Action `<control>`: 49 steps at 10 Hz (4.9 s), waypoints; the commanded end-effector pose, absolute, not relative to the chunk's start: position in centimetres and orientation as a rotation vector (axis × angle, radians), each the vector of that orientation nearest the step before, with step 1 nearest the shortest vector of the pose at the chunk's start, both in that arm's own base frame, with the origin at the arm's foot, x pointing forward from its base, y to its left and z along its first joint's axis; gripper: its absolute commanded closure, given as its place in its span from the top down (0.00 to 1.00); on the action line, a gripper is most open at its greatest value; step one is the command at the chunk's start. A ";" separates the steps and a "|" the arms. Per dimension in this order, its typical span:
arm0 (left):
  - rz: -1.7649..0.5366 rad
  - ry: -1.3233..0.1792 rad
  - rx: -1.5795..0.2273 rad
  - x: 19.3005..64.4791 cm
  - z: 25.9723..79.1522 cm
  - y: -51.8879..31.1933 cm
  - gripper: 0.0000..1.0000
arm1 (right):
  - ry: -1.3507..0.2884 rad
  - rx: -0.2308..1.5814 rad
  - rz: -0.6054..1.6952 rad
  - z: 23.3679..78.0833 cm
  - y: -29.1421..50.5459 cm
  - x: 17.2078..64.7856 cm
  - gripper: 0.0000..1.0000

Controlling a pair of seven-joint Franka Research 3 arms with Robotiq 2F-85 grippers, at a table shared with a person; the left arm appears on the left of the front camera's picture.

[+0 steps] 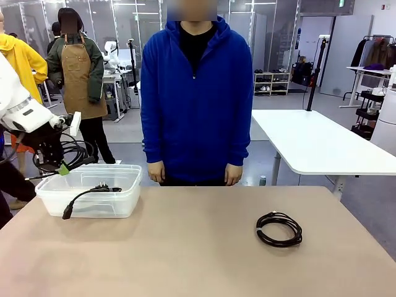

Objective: Organize and store the cables.
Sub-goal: Place the USB Extension Cable into the Organizing box.

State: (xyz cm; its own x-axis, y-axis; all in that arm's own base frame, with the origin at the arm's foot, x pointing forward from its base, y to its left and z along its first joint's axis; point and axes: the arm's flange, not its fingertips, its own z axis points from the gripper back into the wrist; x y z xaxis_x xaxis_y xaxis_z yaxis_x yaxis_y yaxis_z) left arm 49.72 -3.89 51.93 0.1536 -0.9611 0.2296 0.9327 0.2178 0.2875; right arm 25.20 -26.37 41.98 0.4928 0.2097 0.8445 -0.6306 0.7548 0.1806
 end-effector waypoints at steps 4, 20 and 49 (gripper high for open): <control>-1.160 -0.340 0.043 58.3 48.7 -5.7 0.14 | -0.943 0.511 0.547 41.9 -26.6 25.4 1.00; -1.178 -0.271 0.014 60.5 45.2 -7.8 1.00 | -0.943 0.511 0.547 41.9 -26.6 25.4 1.00; -1.345 -0.399 -0.392 31.7 52.8 0.7 1.00 | -0.280 -0.044 0.759 45.6 11.2 38.1 1.00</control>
State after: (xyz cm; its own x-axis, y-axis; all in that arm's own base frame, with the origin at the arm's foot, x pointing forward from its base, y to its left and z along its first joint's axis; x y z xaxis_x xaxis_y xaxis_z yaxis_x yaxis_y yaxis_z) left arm 31.80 0.63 52.90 0.1590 -0.8591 0.4865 0.9861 0.1619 -0.0364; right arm 38.57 11.40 45.49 0.7032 0.6680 0.2433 -0.6581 0.7411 -0.1329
